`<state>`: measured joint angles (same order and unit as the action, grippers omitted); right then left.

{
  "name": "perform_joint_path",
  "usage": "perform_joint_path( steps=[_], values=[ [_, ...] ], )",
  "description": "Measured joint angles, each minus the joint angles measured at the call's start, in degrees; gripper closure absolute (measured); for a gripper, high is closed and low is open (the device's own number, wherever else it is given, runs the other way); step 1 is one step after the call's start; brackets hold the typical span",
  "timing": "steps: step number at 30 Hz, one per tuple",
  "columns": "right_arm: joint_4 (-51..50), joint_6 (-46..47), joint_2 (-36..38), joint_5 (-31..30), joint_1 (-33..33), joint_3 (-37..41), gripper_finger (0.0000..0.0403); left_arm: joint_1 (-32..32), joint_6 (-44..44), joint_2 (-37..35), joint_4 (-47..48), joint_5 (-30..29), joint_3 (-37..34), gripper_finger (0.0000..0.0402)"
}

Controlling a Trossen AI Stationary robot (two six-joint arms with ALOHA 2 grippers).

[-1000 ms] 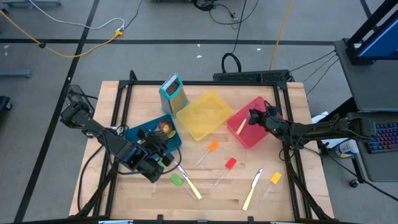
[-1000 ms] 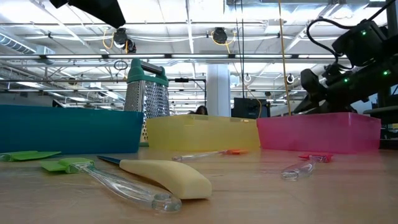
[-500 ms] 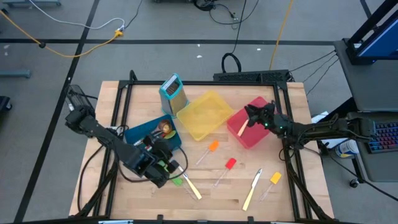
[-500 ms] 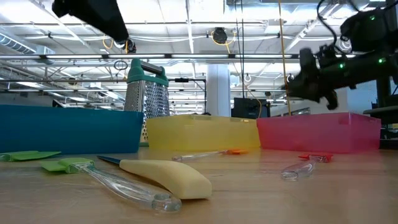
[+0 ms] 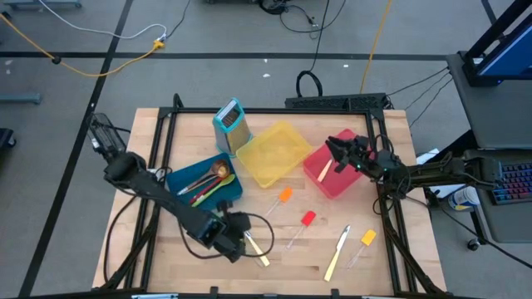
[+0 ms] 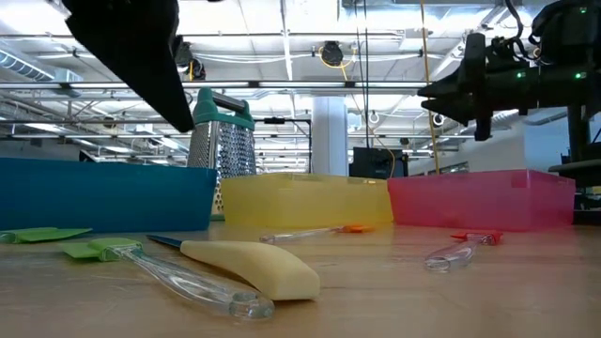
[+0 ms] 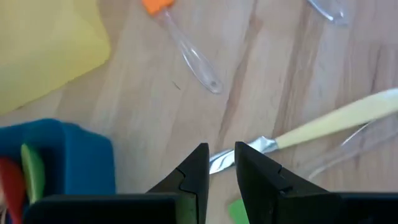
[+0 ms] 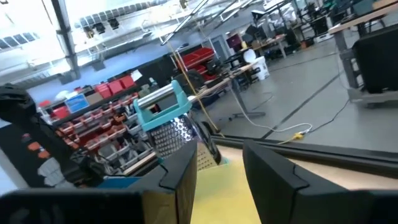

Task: Pick & Place Kitchen Items
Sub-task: Put the yellow table knife into the red bin

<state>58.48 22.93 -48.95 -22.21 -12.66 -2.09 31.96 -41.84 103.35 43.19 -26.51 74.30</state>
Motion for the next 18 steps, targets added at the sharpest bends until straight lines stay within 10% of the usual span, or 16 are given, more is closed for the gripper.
perform_joint_path(
  steps=[9, 18],
  values=[
    [0.0, -1.2, 0.0, -0.4, 0.0, 0.0, 0.028, -4.3, 19.4, 2.2, -3.3, 15.8, 0.0, 0.0321],
    [-0.1, -0.1, -2.2, -0.3, 0.0, 0.0, 0.028, -5.1, 41.2, 2.2, -16.7, 16.2, 0.0, 0.0321]
  ],
)
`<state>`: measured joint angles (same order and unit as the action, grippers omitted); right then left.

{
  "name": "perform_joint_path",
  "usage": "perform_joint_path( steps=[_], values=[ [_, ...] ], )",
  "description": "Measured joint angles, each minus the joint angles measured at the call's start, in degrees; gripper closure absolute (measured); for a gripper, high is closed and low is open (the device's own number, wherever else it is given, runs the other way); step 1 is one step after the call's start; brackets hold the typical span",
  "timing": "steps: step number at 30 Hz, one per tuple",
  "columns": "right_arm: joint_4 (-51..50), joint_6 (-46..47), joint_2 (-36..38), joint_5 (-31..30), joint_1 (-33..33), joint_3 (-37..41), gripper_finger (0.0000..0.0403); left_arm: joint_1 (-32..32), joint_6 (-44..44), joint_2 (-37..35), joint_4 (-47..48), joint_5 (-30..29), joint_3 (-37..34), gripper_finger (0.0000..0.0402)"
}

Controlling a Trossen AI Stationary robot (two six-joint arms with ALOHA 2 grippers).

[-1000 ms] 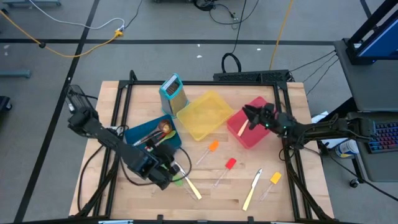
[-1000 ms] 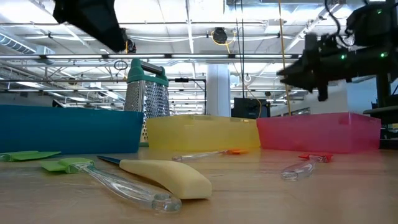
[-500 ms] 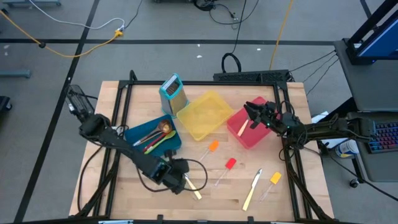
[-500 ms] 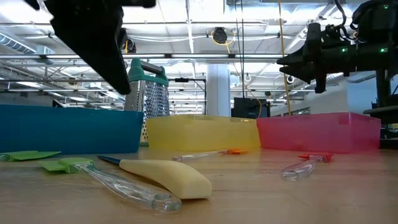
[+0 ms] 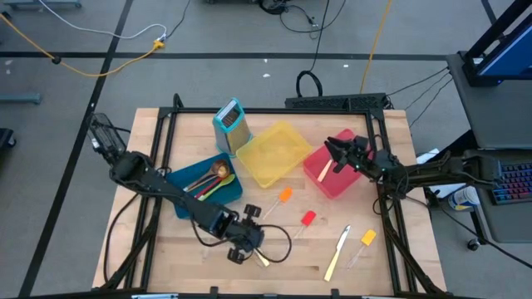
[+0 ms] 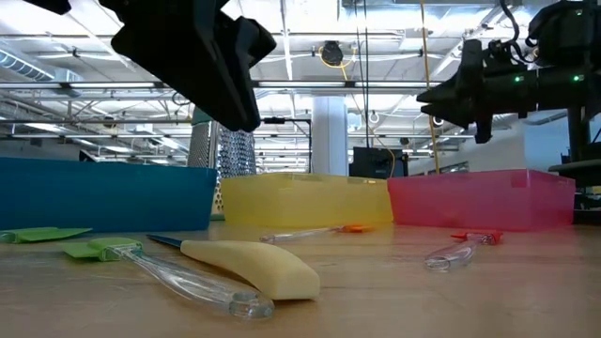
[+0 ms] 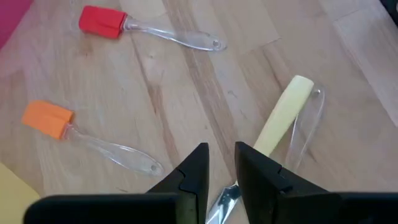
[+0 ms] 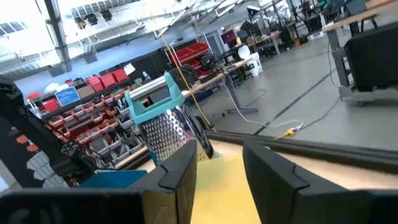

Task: Pick & Place Kitchen Items
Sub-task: Put the yellow table knife into the red bin

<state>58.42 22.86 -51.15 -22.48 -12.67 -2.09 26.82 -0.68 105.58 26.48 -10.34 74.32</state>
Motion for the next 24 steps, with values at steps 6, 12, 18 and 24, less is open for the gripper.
perform_joint_path(
  steps=[6, 12, 18, 24],
  values=[
    [-0.6, 2.7, -4.1, 0.2, 0.0, 0.0, 0.028, -1.9, -1.1, 0.3, 0.6, 3.5, 0.0, 0.0321],
    [-1.3, 1.9, -7.1, 3.8, 0.1, 0.0, 0.028, -3.2, -0.5, 5.0, -1.9, 11.7, -0.1, 0.0309],
    [-1.8, 2.3, -8.6, 4.8, 0.0, 0.1, 0.028, -3.7, 1.9, 7.7, -6.1, 15.5, -0.1, 0.0264],
    [-4.2, 4.9, -10.2, 4.8, 0.0, 0.1, 0.028, -3.7, 4.0, 7.7, -4.7, 16.1, -0.1, 0.0241]
  ],
)
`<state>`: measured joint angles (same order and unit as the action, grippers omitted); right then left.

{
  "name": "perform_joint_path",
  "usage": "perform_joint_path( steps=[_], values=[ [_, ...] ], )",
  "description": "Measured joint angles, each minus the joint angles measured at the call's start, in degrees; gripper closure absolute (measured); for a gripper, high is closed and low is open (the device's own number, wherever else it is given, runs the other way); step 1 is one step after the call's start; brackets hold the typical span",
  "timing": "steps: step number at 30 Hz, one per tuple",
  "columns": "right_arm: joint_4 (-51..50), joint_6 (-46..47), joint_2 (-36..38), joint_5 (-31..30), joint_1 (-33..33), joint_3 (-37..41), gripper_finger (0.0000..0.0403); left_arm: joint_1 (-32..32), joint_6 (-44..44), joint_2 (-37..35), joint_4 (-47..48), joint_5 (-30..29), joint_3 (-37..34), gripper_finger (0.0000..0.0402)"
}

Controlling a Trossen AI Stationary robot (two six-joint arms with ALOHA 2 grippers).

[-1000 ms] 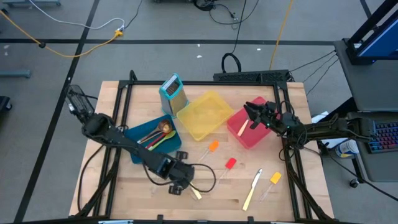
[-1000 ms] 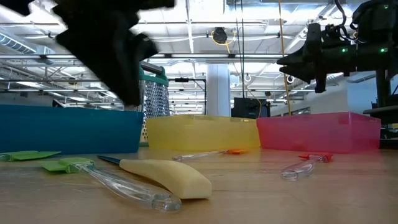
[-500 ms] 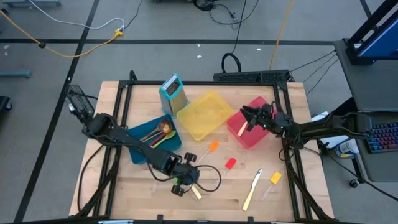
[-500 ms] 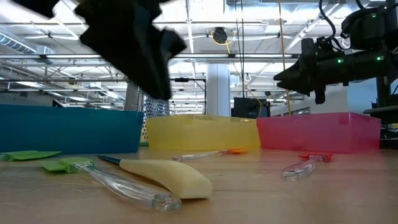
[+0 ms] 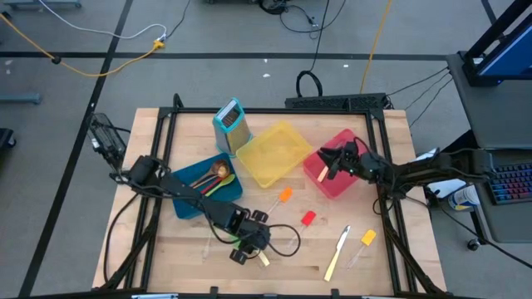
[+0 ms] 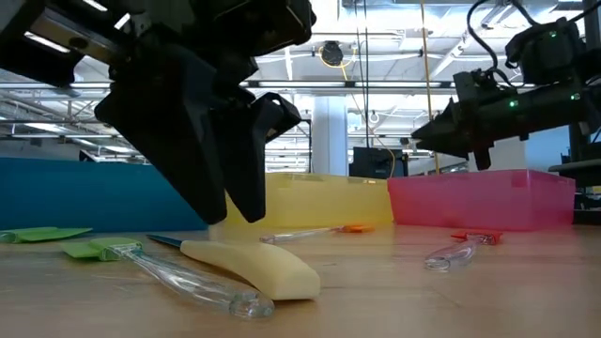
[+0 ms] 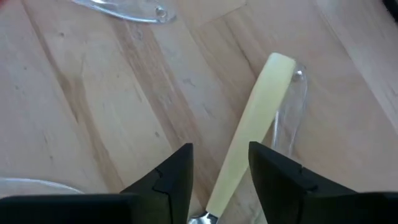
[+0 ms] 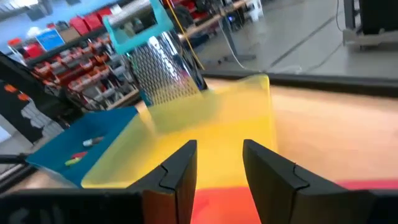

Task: Pick & Place Kitchen Items
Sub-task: Put the yellow table knife into the red bin

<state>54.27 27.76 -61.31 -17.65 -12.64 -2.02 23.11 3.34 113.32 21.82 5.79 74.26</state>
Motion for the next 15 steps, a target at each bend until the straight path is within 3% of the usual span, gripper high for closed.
perform_joint_path(
  steps=[15],
  values=[
    [-0.3, -1.3, -1.3, 0.0, 0.0, 0.0, 0.028, -0.1, 1.0, 0.7, -5.0, 3.6, -3.5, 0.024]
  ],
)
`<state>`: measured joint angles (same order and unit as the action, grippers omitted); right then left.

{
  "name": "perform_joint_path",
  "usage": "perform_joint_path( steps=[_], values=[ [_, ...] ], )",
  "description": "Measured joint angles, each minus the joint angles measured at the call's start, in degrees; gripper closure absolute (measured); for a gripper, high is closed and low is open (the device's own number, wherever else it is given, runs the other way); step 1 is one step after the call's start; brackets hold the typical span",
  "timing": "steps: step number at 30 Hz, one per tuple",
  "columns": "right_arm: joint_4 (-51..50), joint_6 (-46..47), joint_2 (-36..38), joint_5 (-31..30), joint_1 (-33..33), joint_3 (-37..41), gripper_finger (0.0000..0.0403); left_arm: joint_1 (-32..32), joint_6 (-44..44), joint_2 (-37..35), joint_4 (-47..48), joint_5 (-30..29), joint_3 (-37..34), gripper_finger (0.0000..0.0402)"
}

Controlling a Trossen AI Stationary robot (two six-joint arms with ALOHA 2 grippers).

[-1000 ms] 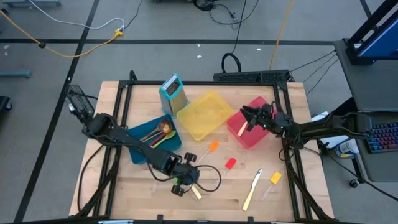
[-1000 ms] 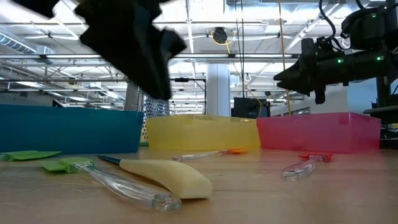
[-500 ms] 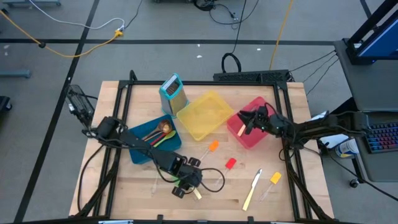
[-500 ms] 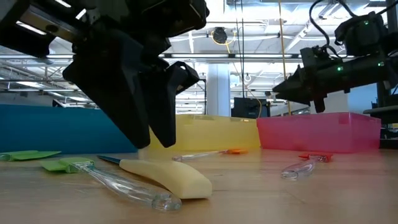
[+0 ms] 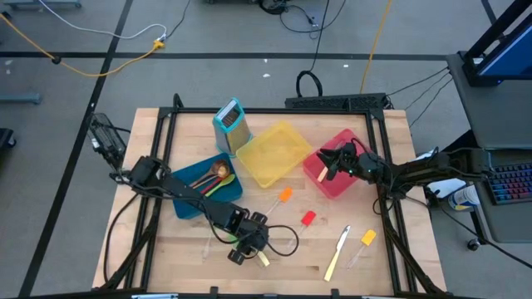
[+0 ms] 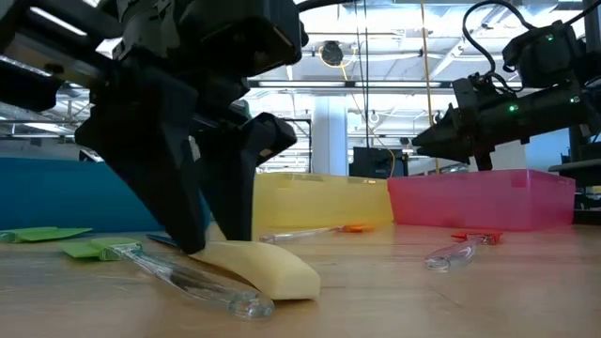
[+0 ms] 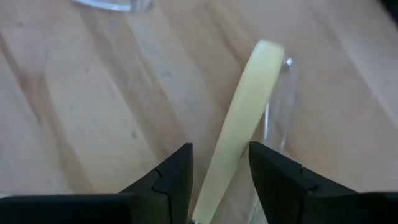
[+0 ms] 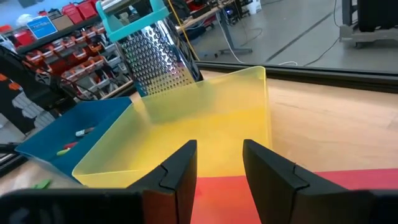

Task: Pick & Place Kitchen Items
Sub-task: Put the yellow table knife into the red bin

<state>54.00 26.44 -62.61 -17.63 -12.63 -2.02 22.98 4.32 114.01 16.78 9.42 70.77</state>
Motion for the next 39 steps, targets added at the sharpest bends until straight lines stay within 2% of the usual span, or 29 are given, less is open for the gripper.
perform_joint_path(
  steps=[5, 9, 20, 32, 39],
  values=[
    [-0.1, -0.1, 0.0, 0.0, 0.0, 0.0, 0.028, -0.8, -1.5, -0.1, -4.6, 2.5, -2.8, 0.0241],
    [-0.3, -0.1, 0.0, 0.0, 0.0, 0.0, 0.028, -1.5, -2.8, -0.1, -6.4, 4.7, -4.0, 0.0256],
    [-0.3, -0.1, 0.0, 0.0, 0.0, 0.0, 0.028, -3.3, 0.1, -0.2, -7.6, 4.9, -4.6, 0.0355],
    [0.2, 1.4, 0.0, -0.1, 0.0, -0.1, 0.028, -10.3, 4.6, 0.1, -11.0, -2.5, -4.7, 0.0332],
    [0.6, 1.1, 0.0, -0.1, 0.0, -0.1, 0.028, -14.3, 4.0, 0.2, -12.0, -2.9, -4.8, 0.033]
  ],
)
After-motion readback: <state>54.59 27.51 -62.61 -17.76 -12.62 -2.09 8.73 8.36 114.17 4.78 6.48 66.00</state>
